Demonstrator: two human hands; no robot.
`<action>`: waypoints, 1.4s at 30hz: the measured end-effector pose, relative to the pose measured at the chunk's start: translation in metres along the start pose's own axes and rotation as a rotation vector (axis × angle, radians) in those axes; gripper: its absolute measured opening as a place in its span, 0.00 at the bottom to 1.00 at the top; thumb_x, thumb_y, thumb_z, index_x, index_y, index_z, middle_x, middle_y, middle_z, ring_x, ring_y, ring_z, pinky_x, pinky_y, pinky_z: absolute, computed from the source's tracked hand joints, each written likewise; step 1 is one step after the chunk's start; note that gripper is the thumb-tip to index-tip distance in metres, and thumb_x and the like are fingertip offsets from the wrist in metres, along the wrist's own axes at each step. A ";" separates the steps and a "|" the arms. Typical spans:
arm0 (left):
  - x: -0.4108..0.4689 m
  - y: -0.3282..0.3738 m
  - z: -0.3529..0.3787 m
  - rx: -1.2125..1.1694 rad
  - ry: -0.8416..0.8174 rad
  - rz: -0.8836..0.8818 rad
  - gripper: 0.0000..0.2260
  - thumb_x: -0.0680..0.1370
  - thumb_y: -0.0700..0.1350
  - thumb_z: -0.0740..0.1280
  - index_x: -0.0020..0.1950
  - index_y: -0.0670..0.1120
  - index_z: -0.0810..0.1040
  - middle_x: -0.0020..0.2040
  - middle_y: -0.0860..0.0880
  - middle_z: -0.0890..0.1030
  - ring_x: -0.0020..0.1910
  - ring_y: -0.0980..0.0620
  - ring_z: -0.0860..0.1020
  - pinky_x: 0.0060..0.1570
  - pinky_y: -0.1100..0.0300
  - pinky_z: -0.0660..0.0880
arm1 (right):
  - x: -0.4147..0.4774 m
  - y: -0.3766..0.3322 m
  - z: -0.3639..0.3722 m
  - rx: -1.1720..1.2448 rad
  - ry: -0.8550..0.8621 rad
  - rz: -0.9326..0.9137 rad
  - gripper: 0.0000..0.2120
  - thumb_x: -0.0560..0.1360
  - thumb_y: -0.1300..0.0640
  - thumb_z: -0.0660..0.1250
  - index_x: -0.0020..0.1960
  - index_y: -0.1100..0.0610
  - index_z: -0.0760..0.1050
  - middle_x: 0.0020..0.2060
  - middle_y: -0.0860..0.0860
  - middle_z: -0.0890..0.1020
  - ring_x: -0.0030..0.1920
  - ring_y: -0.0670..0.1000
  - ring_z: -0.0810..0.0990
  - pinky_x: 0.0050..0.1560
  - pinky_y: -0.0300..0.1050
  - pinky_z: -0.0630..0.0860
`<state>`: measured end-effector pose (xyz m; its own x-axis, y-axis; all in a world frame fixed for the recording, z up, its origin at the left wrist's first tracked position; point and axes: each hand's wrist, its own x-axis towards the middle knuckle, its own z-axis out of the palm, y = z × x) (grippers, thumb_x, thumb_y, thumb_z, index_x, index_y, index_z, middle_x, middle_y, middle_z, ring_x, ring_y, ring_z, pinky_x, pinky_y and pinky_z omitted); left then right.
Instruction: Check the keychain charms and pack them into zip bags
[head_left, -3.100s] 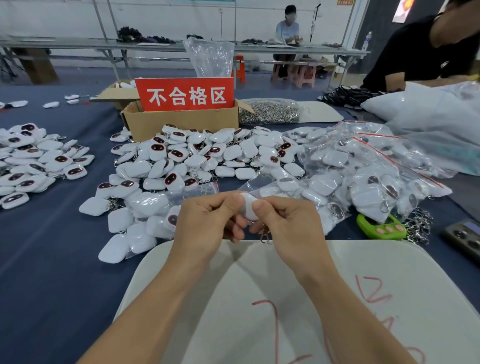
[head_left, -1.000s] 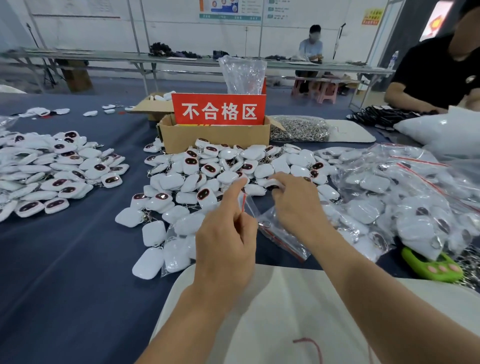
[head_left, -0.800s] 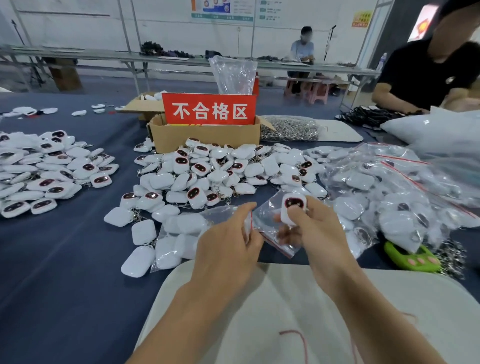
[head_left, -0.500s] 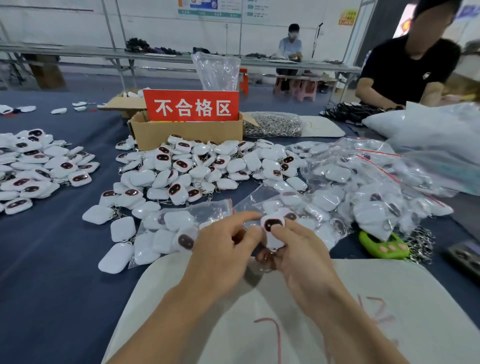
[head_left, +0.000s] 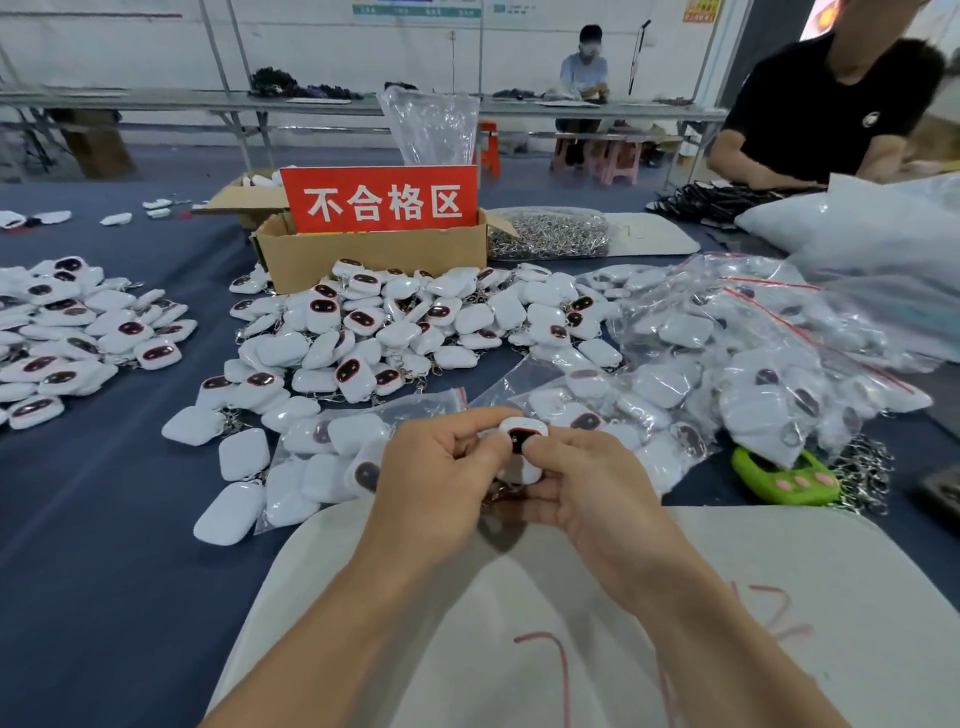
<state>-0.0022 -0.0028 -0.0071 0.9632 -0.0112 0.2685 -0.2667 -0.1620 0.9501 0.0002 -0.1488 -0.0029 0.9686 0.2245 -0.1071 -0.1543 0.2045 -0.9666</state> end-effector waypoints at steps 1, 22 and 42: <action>0.000 0.001 0.000 0.005 0.002 0.002 0.15 0.78 0.43 0.67 0.48 0.63 0.87 0.25 0.57 0.74 0.25 0.58 0.66 0.27 0.65 0.65 | 0.000 0.001 0.000 -0.007 -0.007 -0.009 0.15 0.81 0.67 0.60 0.49 0.61 0.86 0.48 0.63 0.87 0.44 0.60 0.88 0.47 0.53 0.85; -0.005 0.010 0.001 0.232 0.101 -0.010 0.23 0.76 0.42 0.72 0.38 0.73 0.81 0.21 0.56 0.68 0.23 0.57 0.65 0.24 0.70 0.65 | -0.006 -0.002 0.004 -0.129 -0.044 -0.015 0.15 0.75 0.75 0.61 0.52 0.64 0.84 0.49 0.64 0.86 0.46 0.57 0.86 0.51 0.53 0.84; -0.009 0.007 0.003 0.507 0.282 0.118 0.10 0.71 0.52 0.77 0.50 0.64 0.85 0.39 0.69 0.80 0.39 0.58 0.78 0.41 0.64 0.72 | -0.005 -0.002 -0.006 -0.234 0.335 -0.283 0.18 0.73 0.72 0.70 0.45 0.49 0.88 0.40 0.49 0.88 0.42 0.46 0.86 0.46 0.39 0.81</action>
<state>-0.0128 -0.0067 -0.0035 0.8638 0.1936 0.4651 -0.2553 -0.6277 0.7354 -0.0035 -0.1564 -0.0020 0.9815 -0.1354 0.1357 0.1350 -0.0144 -0.9907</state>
